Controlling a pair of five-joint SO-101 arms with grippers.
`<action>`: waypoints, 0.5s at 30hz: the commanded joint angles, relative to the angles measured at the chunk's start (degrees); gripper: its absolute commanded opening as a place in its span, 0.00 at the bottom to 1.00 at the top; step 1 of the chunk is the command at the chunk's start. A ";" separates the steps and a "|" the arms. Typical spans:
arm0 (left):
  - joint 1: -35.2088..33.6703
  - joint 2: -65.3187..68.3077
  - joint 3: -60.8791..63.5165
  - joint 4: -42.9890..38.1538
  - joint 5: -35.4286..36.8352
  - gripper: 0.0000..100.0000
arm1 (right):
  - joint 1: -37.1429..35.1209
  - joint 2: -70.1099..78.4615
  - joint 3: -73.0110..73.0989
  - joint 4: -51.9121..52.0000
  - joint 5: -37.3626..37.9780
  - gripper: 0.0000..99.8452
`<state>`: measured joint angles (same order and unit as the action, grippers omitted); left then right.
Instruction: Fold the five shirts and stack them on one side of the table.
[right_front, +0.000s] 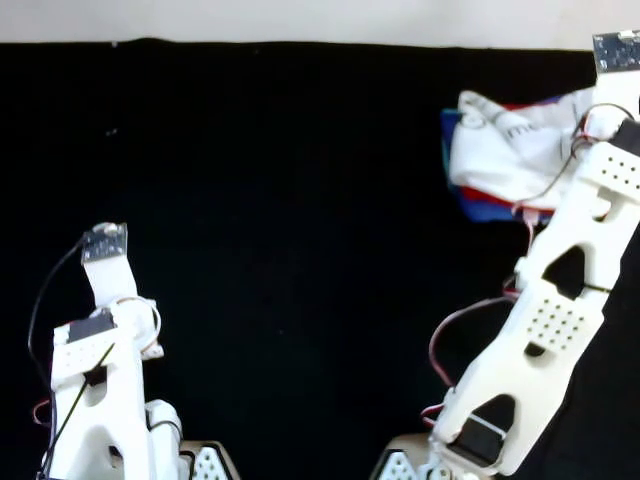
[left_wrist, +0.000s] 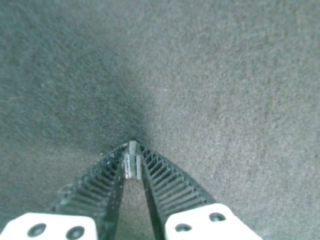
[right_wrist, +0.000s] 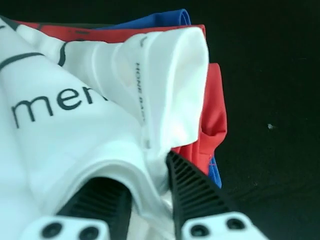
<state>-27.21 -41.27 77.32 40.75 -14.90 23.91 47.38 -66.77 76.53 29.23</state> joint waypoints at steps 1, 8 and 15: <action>-0.22 -0.31 0.13 -1.05 0.53 0.01 | 0.57 -0.48 -0.48 2.07 0.44 0.18; -0.22 -0.31 0.13 -1.05 0.53 0.01 | -0.31 -2.51 -5.14 8.48 0.26 0.21; -0.22 -0.31 0.13 -1.05 0.53 0.01 | -2.59 -3.30 -11.82 16.31 -1.23 0.21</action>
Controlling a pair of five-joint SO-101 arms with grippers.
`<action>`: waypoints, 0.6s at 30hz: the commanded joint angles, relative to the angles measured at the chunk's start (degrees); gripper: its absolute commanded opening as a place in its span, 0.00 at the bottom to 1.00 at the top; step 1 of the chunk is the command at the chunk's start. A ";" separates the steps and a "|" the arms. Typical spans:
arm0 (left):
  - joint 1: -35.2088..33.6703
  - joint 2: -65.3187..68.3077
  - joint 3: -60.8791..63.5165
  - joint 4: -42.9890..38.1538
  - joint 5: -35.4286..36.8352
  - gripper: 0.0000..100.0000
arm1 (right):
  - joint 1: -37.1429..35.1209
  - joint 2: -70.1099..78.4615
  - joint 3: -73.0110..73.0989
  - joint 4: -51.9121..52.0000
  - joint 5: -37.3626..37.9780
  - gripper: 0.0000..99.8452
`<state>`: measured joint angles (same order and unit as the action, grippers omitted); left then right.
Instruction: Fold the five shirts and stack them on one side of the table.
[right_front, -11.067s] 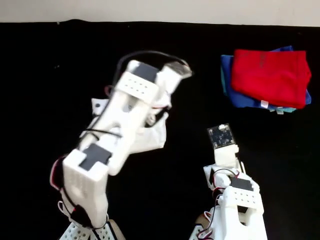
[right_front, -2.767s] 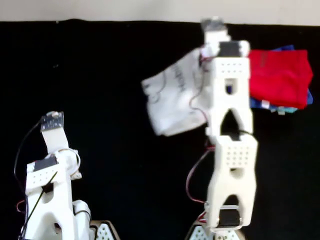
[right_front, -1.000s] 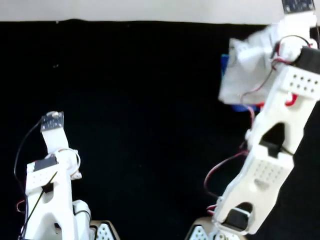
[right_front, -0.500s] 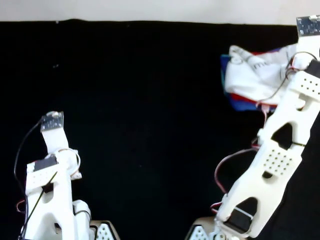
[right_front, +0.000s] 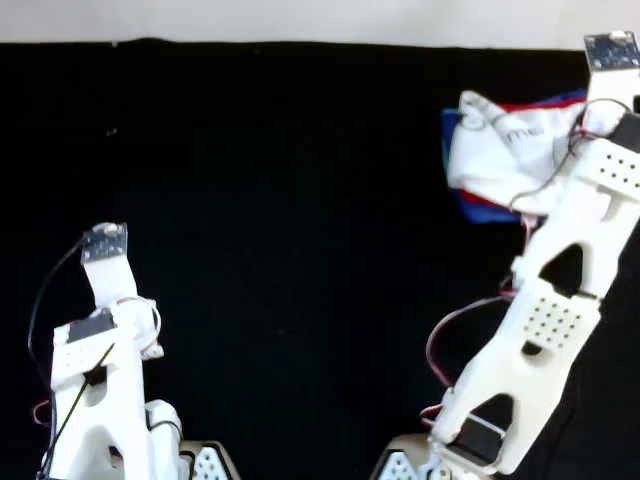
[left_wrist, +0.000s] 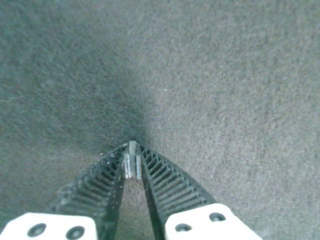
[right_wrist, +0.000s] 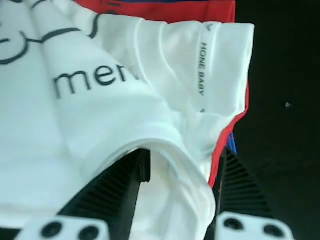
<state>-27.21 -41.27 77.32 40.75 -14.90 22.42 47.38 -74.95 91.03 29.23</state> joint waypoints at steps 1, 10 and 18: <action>-0.22 -0.31 0.13 -1.05 0.53 0.01 | -1.10 -3.03 -3.65 1.98 -2.81 0.22; -0.22 -0.31 0.13 -1.05 0.53 0.01 | -0.92 -2.86 -6.46 2.95 -15.74 0.37; -0.22 -0.31 0.13 -1.05 0.53 0.01 | -8.13 -3.65 -24.13 4.79 -15.56 0.28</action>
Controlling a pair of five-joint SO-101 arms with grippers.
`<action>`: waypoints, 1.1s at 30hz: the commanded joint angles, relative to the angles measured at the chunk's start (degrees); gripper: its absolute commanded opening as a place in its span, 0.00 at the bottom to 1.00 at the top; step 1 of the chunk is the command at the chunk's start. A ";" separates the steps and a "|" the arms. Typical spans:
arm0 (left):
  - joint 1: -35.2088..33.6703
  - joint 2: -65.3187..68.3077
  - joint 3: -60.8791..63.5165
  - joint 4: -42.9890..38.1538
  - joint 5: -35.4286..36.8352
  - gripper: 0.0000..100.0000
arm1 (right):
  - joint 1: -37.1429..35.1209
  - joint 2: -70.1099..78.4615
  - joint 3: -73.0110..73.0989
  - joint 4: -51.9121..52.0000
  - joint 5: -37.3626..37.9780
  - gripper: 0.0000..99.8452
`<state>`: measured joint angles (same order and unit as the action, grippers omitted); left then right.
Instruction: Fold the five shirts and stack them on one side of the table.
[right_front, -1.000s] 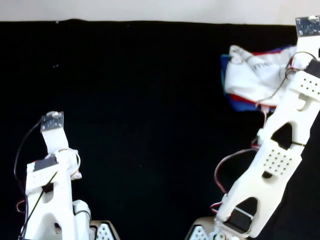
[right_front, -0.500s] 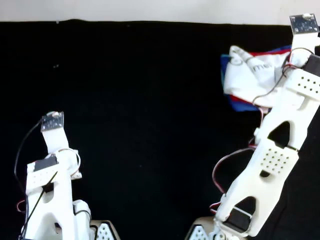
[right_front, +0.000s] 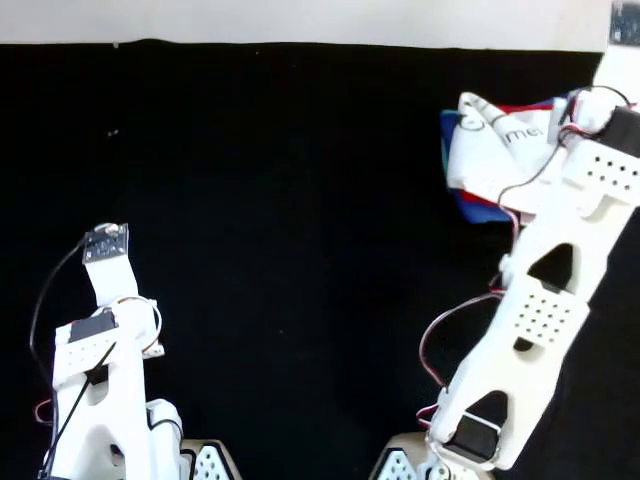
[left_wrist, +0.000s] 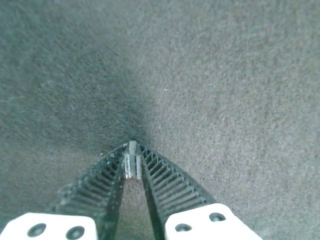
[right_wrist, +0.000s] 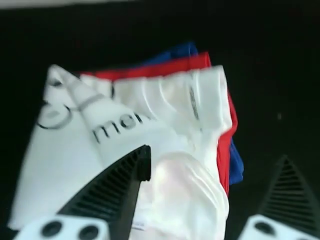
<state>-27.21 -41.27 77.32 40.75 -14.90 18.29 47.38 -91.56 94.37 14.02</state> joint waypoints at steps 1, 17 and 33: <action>-0.22 -0.31 0.13 -1.05 0.53 0.01 | -5.49 -3.30 -7.96 2.51 -0.26 0.21; -0.22 -0.31 0.13 -1.05 0.53 0.01 | -2.07 11.30 -0.13 4.35 -0.26 0.08; -0.22 -0.22 0.13 -1.05 0.53 0.01 | 4.35 18.51 0.13 -24.75 -0.26 0.09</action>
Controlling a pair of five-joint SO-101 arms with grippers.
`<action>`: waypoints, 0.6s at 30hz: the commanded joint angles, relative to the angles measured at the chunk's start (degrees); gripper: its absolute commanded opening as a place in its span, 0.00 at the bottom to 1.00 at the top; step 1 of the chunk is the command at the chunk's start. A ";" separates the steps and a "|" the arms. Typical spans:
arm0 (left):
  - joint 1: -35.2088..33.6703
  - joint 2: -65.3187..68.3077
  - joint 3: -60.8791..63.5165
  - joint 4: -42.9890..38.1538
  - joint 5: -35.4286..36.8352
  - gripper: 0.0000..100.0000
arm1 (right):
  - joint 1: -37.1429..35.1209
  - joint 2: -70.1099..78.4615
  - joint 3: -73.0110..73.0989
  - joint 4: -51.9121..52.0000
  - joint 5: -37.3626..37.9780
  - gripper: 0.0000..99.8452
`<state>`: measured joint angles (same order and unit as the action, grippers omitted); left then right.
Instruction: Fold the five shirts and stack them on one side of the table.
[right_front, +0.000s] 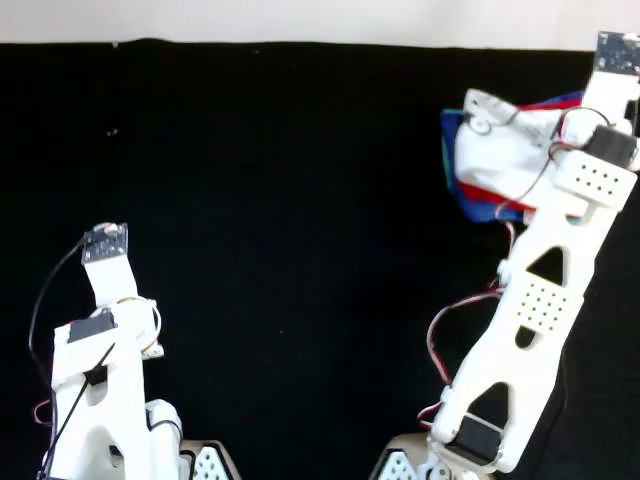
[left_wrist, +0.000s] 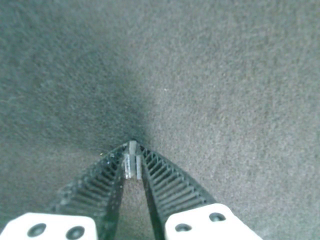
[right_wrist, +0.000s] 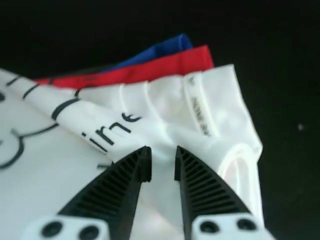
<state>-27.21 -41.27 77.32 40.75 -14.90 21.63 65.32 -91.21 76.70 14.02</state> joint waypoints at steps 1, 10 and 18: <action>-0.22 -0.22 0.13 -1.05 0.53 0.01 | 1.01 1.45 -0.40 -9.63 -0.44 0.09; -0.22 -0.22 0.13 -1.05 0.53 0.01 | -0.66 -2.51 -3.74 -14.02 -0.70 0.21; -0.22 -0.22 0.13 -1.05 0.53 0.01 | -0.66 -7.96 -4.26 -10.24 -0.70 0.15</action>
<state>-27.21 -41.27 77.32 40.75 -14.81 21.54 63.82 -92.79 64.75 14.02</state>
